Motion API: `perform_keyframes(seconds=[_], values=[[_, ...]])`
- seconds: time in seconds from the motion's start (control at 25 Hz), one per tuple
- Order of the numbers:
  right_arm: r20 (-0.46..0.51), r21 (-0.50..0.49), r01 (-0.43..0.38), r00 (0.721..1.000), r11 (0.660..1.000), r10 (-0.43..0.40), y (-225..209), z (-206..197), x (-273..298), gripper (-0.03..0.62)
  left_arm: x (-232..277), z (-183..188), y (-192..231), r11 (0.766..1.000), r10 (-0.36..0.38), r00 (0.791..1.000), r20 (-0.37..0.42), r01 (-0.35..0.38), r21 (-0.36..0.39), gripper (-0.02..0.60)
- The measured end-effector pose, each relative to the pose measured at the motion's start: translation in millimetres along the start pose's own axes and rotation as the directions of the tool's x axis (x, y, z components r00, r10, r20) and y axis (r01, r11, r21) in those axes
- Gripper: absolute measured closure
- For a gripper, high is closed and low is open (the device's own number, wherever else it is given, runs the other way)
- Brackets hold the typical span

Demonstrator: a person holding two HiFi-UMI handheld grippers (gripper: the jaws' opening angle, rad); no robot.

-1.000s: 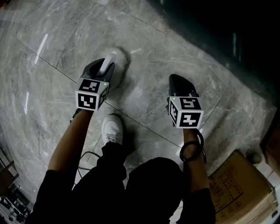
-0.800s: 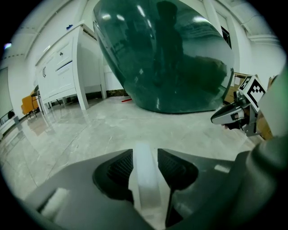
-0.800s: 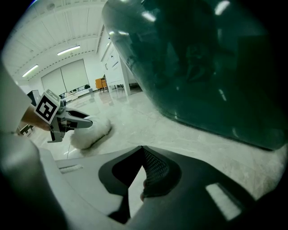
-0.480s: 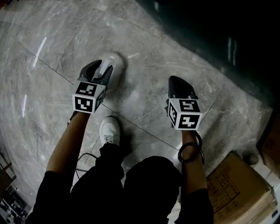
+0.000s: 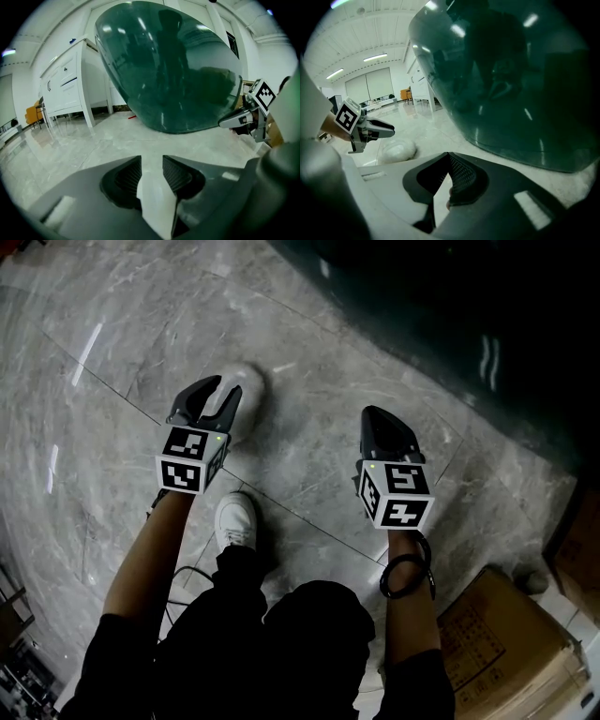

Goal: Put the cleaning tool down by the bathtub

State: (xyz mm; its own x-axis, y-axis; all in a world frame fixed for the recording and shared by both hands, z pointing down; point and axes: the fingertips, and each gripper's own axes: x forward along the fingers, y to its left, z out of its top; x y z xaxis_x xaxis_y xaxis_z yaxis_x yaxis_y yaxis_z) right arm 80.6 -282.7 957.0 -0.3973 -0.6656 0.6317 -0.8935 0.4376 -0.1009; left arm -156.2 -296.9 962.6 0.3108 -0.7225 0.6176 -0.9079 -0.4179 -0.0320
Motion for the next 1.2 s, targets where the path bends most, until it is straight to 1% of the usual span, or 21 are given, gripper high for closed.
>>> perform_keyframes(seconds=[0.04,0.16,0.32,0.48,0.56,0.72,0.84,0.92,1.04,1.08,1.2], values=[[0.001,0.002,0.0,1.0,1.0,0.0,0.8,4.3,-3.6,0.58,-3.3,4.7,-0.7,1.0,-0.001,1.0,0.001,0.001,-0.005,0.447],[0.011,0.005,-0.006,1.0,1.0,0.006,6.9,20.4,-18.9,0.58,-16.1,21.7,-0.5,1.0,0.003,1.0,0.007,-0.003,-0.005,0.463],[0.028,0.001,-0.024,0.999,1.0,0.024,23.0,47.0,-49.4,0.58,-43.5,41.9,-6.4,1.0,-0.006,1.0,-0.017,0.006,0.008,0.508],[0.054,0.019,-0.029,0.998,0.999,0.028,28.8,82.3,-80.8,0.58,-70.8,76.4,-13.5,0.999,-0.019,1.0,-0.014,0.019,0.034,0.512],[0.067,0.024,-0.031,0.997,0.999,0.03,31.0,100.7,-96.6,0.58,-85.0,95.8,-16.2,0.999,-0.019,1.0,-0.005,0.02,0.035,0.533],[0.088,0.028,-0.029,0.996,0.999,0.027,36.1,139.9,-132.1,0.58,-116.7,138.6,-24.1,0.999,-0.025,1.0,0.016,0.025,0.03,0.543],[0.105,0.027,-0.031,0.994,0.999,0.028,45.3,170.5,-161.1,0.58,-143.4,166.8,-28.1,0.999,-0.027,0.999,0.021,0.026,0.041,0.552],[0.114,0.026,-0.03,0.993,0.999,0.026,48.9,190.2,-178.5,0.58,-158.1,181.1,-28.0,0.999,-0.023,1.0,0.015,0.023,0.032,0.566],[0.123,0.023,-0.025,0.992,0.999,0.022,53.3,217.7,-202.9,0.58,-181.4,196.9,-25.6,1.0,-0.02,1.0,-0.015,0.02,-0.015,0.572],[0.128,0.022,-0.024,0.992,0.999,0.021,54.9,226.9,-211.2,0.58,-189.2,204.0,-24.3,1.0,-0.018,1.0,-0.016,0.018,-0.017,0.575],[0.149,0.015,-0.017,0.989,1.0,0.014,60.0,255.9,-237.2,0.579,-210.6,232.3,-20.3,1.0,-0.012,1.0,0.006,0.012,0.012,0.58]])
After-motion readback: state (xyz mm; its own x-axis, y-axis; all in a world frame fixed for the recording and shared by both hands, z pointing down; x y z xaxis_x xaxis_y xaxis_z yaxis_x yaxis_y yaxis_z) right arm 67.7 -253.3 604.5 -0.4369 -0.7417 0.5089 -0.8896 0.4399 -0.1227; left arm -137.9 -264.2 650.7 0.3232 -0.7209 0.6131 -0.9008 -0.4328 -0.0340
